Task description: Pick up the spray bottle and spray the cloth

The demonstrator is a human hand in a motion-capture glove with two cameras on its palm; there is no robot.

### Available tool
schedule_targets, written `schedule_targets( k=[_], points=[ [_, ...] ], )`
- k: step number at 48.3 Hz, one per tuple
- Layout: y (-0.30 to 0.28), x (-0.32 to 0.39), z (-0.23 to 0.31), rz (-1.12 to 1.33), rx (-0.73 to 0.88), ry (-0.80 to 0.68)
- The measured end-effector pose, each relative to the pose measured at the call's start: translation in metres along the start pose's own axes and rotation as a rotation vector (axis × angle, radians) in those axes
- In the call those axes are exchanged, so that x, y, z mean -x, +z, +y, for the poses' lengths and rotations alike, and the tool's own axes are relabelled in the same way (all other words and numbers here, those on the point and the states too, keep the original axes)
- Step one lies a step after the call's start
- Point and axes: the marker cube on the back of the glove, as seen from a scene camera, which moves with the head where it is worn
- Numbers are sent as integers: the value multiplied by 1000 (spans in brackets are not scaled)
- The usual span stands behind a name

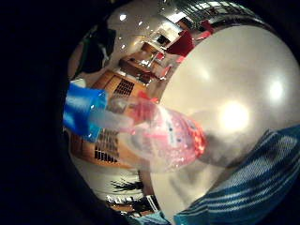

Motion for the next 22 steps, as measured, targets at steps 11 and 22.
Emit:
schedule_targets(
  k=[11, 22],
  points=[
    [-32, 24, 29, -34, -25, -78],
    [-59, 45, 61, -74, -41, -164]
  ],
)
